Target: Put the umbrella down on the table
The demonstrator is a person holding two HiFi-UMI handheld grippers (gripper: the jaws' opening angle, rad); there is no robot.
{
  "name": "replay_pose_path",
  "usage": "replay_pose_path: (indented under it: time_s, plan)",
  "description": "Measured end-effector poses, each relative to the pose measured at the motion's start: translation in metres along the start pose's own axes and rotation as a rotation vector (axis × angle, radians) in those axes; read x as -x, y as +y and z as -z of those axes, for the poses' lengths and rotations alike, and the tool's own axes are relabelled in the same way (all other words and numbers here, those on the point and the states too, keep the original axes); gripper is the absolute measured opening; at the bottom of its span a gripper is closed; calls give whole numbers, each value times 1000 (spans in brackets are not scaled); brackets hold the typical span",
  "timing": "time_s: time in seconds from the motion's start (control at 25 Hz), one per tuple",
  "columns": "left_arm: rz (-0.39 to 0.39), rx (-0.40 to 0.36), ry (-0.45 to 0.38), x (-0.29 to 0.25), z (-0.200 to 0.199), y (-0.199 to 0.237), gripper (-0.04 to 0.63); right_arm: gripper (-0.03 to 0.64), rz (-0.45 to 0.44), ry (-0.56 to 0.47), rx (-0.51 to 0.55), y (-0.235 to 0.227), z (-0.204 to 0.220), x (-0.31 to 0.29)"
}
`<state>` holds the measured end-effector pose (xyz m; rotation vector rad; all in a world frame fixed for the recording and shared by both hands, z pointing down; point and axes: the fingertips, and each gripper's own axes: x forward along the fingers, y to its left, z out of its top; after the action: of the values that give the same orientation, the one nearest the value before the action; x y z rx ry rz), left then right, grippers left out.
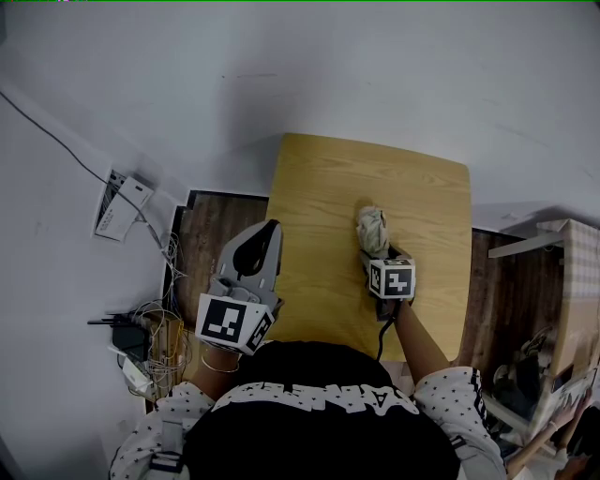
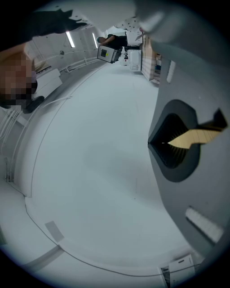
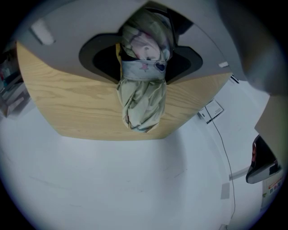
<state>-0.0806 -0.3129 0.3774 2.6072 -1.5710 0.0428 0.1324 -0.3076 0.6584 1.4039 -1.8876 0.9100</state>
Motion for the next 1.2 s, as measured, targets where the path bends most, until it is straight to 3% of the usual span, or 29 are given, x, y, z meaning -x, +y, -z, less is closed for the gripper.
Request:
replay_pose_path:
  time_s: [0.44, 0.64, 0.88, 1.12, 1.2]
  plan:
    - [23, 0, -15, 2, -2, -8, 2, 324, 4, -157, 69, 9, -32, 22]
    - [32, -1, -22, 7, -4, -12, 2, 294, 6, -197, 93, 14, -36, 33]
    - [58, -7, -28, 8, -4, -18, 2, 200, 38, -286, 53, 7, -44, 50]
    - [85, 0, -37, 6, -6, -26, 2, 27, 85, -369, 11, -3, -51, 71]
    - [96, 2, -37, 7, -6, -30, 2, 14, 88, -390, 0, -3, -53, 79]
